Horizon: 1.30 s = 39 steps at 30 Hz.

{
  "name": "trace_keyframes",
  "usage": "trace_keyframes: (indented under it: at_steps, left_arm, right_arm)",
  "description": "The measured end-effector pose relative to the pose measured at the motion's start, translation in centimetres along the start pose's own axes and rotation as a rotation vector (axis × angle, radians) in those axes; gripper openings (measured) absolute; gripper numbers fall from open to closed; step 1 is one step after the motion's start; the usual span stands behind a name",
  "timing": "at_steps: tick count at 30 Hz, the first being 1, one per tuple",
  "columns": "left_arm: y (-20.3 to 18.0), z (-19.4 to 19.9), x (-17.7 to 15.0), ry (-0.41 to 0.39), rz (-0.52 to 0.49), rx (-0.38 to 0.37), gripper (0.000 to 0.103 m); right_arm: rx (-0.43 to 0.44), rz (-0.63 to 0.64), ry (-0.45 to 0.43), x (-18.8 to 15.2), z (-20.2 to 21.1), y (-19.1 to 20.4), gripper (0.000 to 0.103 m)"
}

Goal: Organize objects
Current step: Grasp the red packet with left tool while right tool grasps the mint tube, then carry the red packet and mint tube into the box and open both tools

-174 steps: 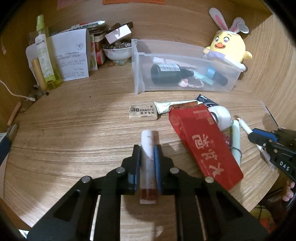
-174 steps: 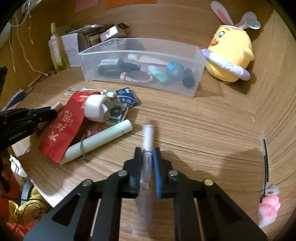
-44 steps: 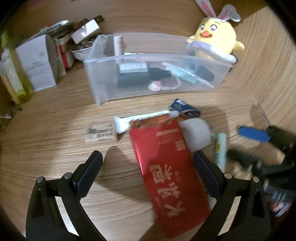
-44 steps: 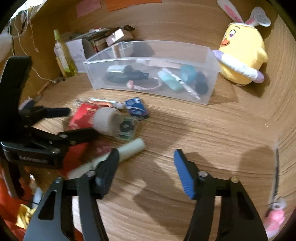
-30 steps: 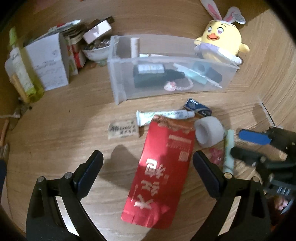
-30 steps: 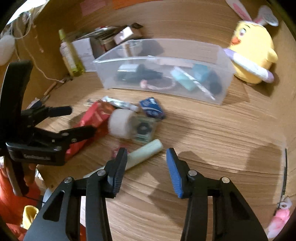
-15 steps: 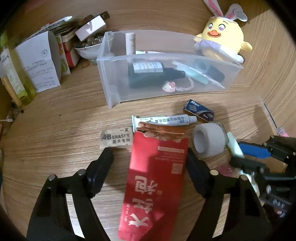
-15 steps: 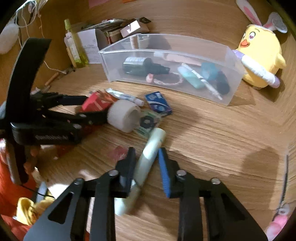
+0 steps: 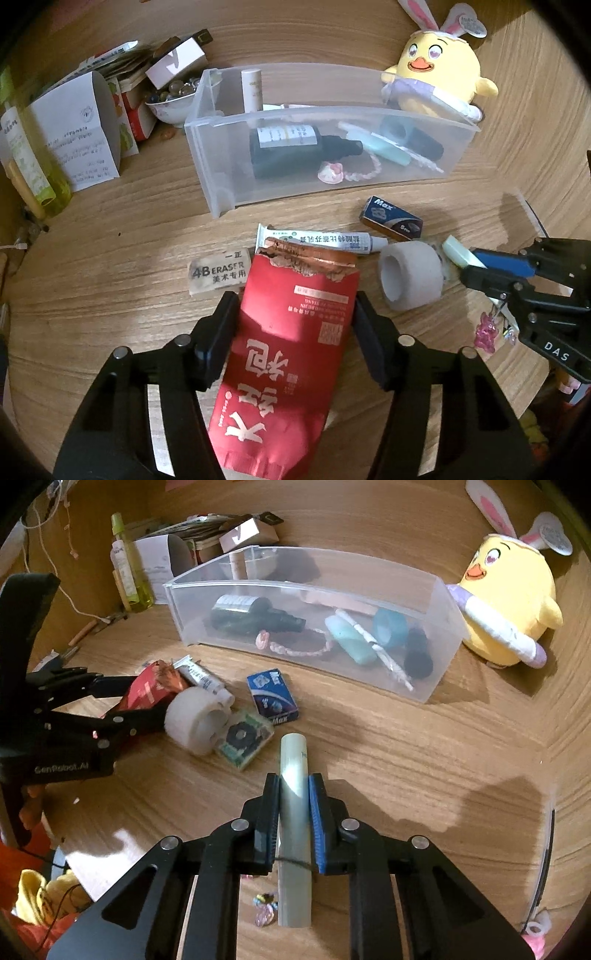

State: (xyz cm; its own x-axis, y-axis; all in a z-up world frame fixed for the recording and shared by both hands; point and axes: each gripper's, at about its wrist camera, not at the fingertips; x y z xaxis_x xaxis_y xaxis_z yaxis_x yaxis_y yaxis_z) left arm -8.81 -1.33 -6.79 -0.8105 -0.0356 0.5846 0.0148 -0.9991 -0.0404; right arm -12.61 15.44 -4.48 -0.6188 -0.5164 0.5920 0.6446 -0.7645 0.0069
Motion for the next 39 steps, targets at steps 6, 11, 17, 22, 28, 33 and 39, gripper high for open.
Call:
trace_keyframes:
  at_steps: [6,11,17,22,28,33,39]
  left_arm:
    - [0.5,1.1,-0.3,-0.038,0.016,-0.018,0.054]
    - [0.7,2.6,-0.2,-0.08,0.029,-0.016,0.054]
    - [0.6,5.6,0.8,-0.166,0.037,-0.024,0.054]
    - [0.5,7.6,2.0,-0.232,0.04,-0.025,0.054]
    - [0.3,8.6,3.9,-0.279,0.046,-0.041,0.054]
    - [0.0,8.3,6.4,-0.287,0.047,-0.062,0.054]
    - [-0.4,6.3,9.6,-0.255,0.05,-0.08,0.054]
  right_arm:
    - [0.02,-0.077,-0.074,0.9,1.4,-1.4,0.014]
    - [0.017,-0.122,-0.149,1.8,3.4,-2.6,0.014]
    - [0.024,-0.163,-0.227,3.0,5.2,-3.4,0.014]
    - [0.032,-0.177,-0.271,4.0,6.3,-3.9,0.014]
    - [0.038,-0.167,-0.332,5.4,8.3,-4.1,0.014]
    - [0.017,-0.151,-0.387,7.0,9.8,-4.3,0.014]
    - [-0.039,-0.143,-0.42,9.5,10.1,-5.3,0.014]
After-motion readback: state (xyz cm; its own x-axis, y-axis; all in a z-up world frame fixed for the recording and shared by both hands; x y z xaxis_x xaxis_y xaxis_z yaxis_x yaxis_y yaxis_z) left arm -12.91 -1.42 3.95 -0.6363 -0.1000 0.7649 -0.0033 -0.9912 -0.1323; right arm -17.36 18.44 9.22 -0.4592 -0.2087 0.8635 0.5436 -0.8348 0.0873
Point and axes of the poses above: each gripper's, at about its wrist camera, not at the fingertips, and z roughly against the way its jaws point, y to its left, x to its top
